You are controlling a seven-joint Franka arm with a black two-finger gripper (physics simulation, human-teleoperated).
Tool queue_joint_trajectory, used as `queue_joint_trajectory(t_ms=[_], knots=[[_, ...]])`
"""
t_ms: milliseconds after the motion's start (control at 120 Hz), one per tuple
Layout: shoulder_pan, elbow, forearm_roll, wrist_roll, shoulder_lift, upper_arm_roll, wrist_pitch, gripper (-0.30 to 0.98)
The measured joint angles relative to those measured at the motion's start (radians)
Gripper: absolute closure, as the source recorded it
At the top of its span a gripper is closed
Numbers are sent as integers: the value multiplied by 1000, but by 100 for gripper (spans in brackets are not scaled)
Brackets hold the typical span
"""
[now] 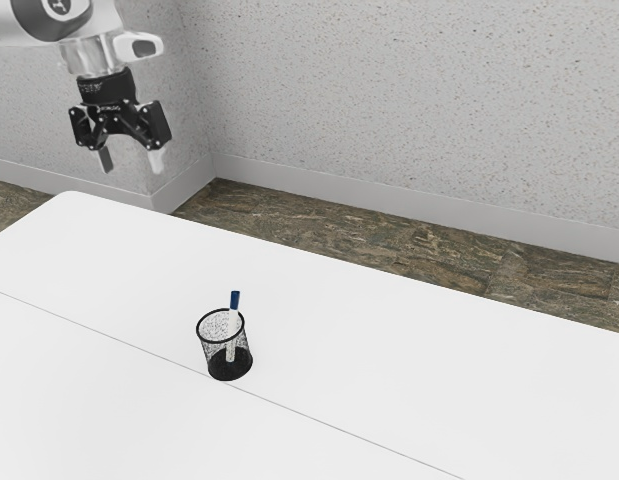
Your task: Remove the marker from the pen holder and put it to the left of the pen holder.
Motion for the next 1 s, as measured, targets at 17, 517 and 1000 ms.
queue_joint_trajectory(t_ms=[17,517,1000], knots=[[6,-1,1,1,0,0,1,0],[-79,10,-10,10,306,4,81,0],[-156,-260,-11,11,243,-81,365,0]])
